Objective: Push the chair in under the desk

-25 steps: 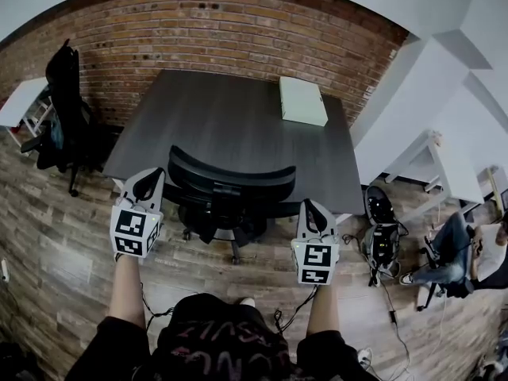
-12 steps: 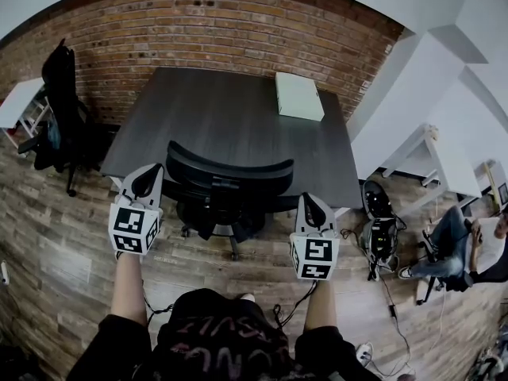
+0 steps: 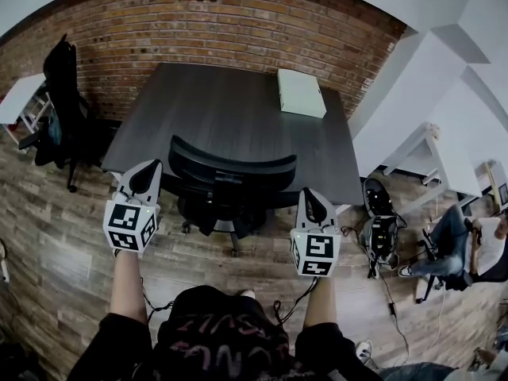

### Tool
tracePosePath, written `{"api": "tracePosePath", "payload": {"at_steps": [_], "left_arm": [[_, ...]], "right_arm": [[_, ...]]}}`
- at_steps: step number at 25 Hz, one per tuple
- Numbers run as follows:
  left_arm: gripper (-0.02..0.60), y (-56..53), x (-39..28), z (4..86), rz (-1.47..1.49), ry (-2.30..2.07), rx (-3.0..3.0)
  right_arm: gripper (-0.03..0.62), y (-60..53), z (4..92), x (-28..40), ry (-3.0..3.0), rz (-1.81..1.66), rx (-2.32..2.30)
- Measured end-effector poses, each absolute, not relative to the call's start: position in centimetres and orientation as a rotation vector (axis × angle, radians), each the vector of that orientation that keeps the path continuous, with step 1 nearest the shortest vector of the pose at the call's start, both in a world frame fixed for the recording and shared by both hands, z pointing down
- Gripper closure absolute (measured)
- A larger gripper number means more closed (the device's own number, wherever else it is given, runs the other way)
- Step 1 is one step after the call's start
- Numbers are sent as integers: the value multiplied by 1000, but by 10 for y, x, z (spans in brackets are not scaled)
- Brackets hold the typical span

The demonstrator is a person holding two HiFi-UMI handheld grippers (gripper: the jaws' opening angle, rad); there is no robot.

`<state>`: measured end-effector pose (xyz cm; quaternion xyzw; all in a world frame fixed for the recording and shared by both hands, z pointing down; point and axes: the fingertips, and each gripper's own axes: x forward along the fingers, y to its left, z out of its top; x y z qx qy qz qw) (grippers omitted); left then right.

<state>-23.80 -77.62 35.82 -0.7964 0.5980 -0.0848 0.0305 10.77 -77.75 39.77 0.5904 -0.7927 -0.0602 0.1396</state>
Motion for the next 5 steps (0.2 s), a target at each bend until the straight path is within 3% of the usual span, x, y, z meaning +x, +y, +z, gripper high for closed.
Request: {"api": "tracePosePath", "payload": {"at_steps": [5], "left_arm": [[568,-774,-239,356,-253,1843,-2451]], "right_arm": [[569,-779,393,103,-2323,-168,1695]]}}
